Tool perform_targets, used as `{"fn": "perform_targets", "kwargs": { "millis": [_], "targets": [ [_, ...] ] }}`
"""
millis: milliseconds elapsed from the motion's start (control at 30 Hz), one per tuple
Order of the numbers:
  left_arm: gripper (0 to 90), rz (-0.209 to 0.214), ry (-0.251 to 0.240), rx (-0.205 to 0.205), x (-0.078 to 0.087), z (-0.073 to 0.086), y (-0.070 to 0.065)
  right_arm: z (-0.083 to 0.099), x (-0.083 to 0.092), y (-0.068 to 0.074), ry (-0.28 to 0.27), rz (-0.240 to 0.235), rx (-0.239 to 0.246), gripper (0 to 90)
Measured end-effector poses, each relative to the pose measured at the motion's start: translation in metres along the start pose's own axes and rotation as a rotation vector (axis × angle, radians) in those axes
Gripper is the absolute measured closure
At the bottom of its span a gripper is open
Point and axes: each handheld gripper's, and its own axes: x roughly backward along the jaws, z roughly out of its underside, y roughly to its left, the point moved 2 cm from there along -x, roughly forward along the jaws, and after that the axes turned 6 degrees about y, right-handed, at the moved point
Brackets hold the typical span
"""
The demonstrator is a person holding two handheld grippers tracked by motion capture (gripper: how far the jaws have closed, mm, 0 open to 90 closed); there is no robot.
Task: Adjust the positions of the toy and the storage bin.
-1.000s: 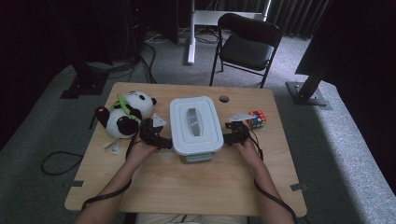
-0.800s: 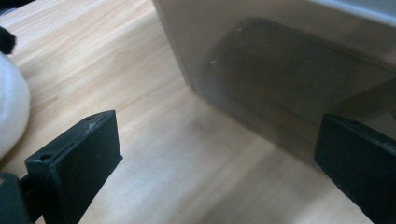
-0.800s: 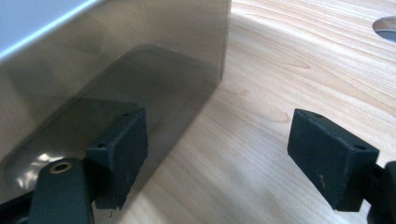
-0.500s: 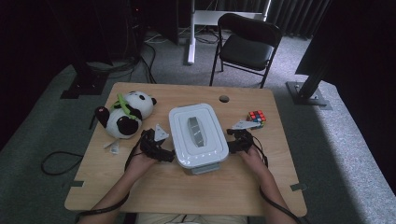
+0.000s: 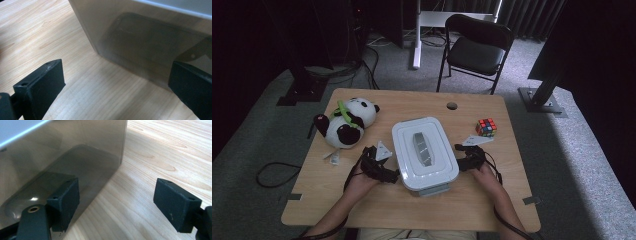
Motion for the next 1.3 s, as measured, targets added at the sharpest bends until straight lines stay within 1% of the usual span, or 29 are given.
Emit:
{"fn": "perform_targets", "kwargs": {
  "millis": [67,133,300,467,633,733,833,867,900,933,967,1033,1100,1133,1200,1233,1267,1300],
  "targets": [
    [1.0,0.01,-0.002,-0.001,0.001,0.001,-0.003,0.003,0.002,0.001,0.0,-0.007,-0.003,20.6],
    [1.0,0.011,0.002,-0.006,0.002,0.002,-0.006,0.005,0.004,0.002,-0.002,-0.008,-0.002,20.6],
    [1.0,0.019,0.002,-0.02,0.006,0.003,-0.013,0.008,0.009,0.005,0.002,-0.001,0.01,20.6],
    [1.0,0.028,-0.008,-0.021,0.008,0.004,-0.019,0.012,0.012,0.006,0.0,-0.008,0.009,20.8],
    [1.0,0.036,-0.024,-0.005,0.009,0.007,-0.021,0.015,0.015,0.006,0.0,-0.008,0.01,20.8],
    [1.0,0.036,-0.03,-0.007,0.009,0.008,-0.021,0.015,0.016,0.006,0.001,-0.007,0.013,20.7],
    [1.0,0.043,-0.043,-0.014,0.009,0.009,-0.021,0.015,0.017,0.004,0.0,0.008,0.017,19.8],
    [1.0,0.053,-0.045,-0.013,0.008,0.01,-0.019,0.015,0.017,0.002,-0.002,0.01,0.013,18.8],
    [1.0,0.052,-0.048,-0.003,0.006,0.011,-0.018,0.016,0.017,0.0,-0.012,0.004,0.004,17.3],
    [1.0,0.038,-0.053,-0.004,0.005,0.012,-0.016,0.017,0.017,-0.001,-0.028,-0.001,-0.011,15.9],
    [1.0,0.031,-0.055,-0.004,0.005,0.014,-0.013,0.017,0.018,-0.002,-0.049,0.009,-0.024,15.8],
    [1.0,0.041,-0.054,0.023,0.004,0.018,-0.006,0.018,0.021,-0.006,-0.079,0.03,-0.037,14.6],
    [1.0,0.044,-0.048,0.034,0.002,0.022,0.0,0.019,0.026,-0.011,-0.097,0.058,-0.051,13.7],
    [1.0,0.052,-0.047,0.038,0.002,0.025,0.003,0.019,0.028,-0.013,-0.103,0.069,-0.058,13.7],
    [1.0,0.055,-0.044,0.044,0.002,0.029,0.007,0.019,0.033,-0.018,-0.099,0.077,-0.068,13.1],
    [1.0,0.059,-0.043,0.051,0.002,0.031,0.009,0.019,0.036,-0.019,-0.103,0.091,-0.068,13.0],
    [1.0,0.059,-0.043,0.051,0.002,0.031,0.009,0.019,0.036,-0.019,-0.103,0.091,-0.068,13.0],
    [1.0,0.058,-0.035,0.064,0.0,0.035,0.013,0.019,0.038,-0.021,-0.11,0.096,-0.075,12.7]
  ]
}}
